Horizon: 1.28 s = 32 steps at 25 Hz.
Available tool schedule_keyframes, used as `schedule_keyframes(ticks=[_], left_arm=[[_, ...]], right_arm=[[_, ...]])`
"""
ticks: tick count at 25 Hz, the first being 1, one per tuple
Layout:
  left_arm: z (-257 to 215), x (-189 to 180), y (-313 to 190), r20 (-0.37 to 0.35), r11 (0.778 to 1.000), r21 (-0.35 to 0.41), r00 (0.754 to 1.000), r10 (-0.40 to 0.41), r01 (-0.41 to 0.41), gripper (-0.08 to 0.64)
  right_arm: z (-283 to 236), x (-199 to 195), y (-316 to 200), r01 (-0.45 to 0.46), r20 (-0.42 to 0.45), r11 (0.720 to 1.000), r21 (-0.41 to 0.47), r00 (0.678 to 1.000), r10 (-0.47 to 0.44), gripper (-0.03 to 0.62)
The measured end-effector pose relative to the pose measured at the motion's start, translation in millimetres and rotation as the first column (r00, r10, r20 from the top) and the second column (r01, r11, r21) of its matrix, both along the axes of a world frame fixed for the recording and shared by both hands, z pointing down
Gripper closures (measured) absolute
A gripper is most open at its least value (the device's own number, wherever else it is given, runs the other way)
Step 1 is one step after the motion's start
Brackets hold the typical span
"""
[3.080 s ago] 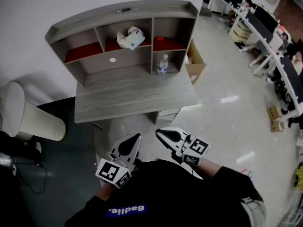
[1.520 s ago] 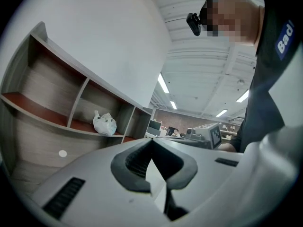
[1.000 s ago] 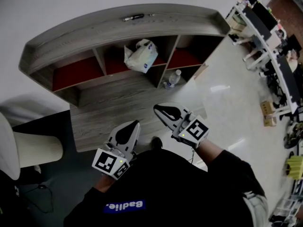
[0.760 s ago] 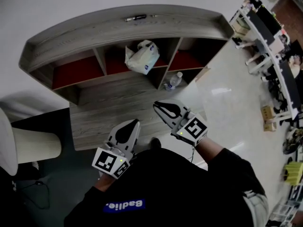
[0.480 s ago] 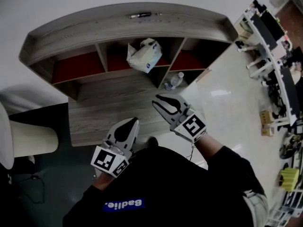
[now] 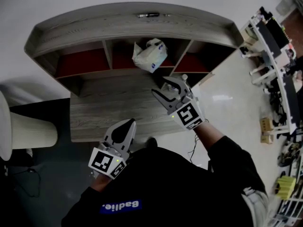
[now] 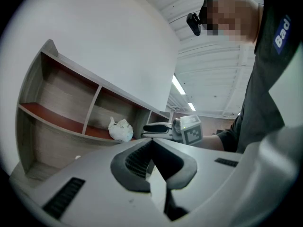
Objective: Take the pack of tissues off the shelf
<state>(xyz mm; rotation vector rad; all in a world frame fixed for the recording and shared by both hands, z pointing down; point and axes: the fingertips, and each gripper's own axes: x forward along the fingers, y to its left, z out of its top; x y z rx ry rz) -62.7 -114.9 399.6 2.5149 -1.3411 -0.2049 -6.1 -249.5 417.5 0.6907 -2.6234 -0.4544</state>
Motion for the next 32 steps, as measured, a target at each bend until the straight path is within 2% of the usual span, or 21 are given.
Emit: schedule_keyframes(ticks=[6, 13, 21, 25, 32], left_arm=[[-0.4, -13.4, 5.0, 0.004, 0.999, -0.001, 0.999, -0.049, 0.049, 0.558], [-0.3, -25.7, 8.0, 0.018, 0.996, -0.004, 0.995, -0.093, 0.093, 0.558], [-1.6, -34.6, 13.3, 0.031, 0.99, -0.017, 0.989, -0.142, 0.143, 0.558], [-2.2, -39.7, 18.2, 0.039, 0.984, -0.021, 0.984, -0.174, 0.175, 0.558], [2.5, -45.3, 24.5, 0.029, 0.977, -0.046, 0.978, -0.206, 0.207, 0.558]], right_arm=[[1.5, -17.9, -21.1, 0.009, -0.063, 0.996, 0.084, 0.998, -0.004, 0.341], [24.9, -23.2, -53.2, 0.021, -0.27, 0.978, 0.205, 0.962, 0.036, 0.322], [49.0, -30.3, -86.8, 0.003, -0.375, 0.966, 0.259, 0.922, 0.098, 0.307], [65.0, -33.9, -102.5, 0.015, -0.453, 0.955, 0.297, 0.882, 0.127, 0.302], [84.7, -35.0, -117.3, 0.014, -0.499, 0.954, 0.3, 0.855, 0.144, 0.302]])
